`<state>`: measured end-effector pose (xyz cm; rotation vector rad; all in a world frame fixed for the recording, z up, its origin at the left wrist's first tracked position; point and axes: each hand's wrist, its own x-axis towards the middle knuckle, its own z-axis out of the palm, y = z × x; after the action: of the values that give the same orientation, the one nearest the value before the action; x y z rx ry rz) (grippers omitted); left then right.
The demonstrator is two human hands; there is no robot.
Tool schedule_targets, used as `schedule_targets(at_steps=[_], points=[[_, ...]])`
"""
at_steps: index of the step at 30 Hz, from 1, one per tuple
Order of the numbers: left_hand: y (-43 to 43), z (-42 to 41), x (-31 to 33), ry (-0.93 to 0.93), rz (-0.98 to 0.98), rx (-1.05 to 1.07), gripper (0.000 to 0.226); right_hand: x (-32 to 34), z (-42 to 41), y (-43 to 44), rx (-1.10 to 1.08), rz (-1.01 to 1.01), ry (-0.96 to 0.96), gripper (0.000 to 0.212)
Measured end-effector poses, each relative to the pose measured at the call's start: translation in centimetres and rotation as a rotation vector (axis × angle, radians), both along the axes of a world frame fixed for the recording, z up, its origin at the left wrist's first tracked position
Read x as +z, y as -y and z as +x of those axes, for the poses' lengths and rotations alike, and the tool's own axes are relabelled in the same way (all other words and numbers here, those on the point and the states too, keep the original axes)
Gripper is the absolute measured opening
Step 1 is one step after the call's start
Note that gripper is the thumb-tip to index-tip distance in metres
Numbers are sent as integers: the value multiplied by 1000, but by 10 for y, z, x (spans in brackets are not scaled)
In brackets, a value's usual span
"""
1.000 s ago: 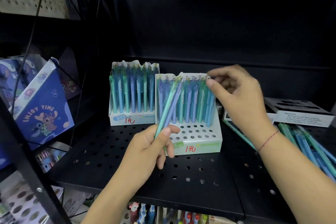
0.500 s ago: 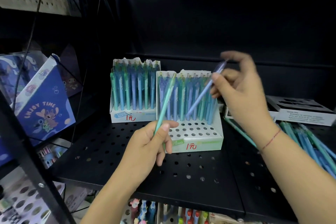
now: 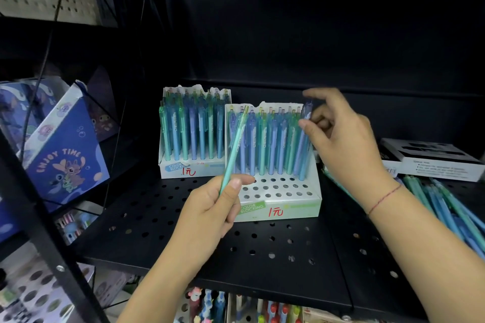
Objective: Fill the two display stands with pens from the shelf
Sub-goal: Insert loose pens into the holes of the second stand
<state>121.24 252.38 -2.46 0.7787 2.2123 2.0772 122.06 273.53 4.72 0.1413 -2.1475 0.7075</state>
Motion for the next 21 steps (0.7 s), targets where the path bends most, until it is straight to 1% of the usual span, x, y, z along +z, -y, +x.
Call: schedule_targets(at_steps=[3,7,9,14,17,21], points=[[0,0,0,-1,-5,2,31,-2,-2,0,-10,29,-9,39],[-1,1,0,-7,-12,8,31,-1,-3,-2,-69,64,-139,31],[-1,1,0,-9,-13,7,31,-1,-4,-5,-102,50,-165,27],[-1,0,-1,-7,-21,5,31,-5,-9,-6,-68,-46,-105,15],[-1,0,-1,0,-19,2,31,-8,-11,-4,-80,-7,-82,13],[-1,-1,-1,-8,-23,-2,31,-10,-13,-3,-141,66,-47,16]])
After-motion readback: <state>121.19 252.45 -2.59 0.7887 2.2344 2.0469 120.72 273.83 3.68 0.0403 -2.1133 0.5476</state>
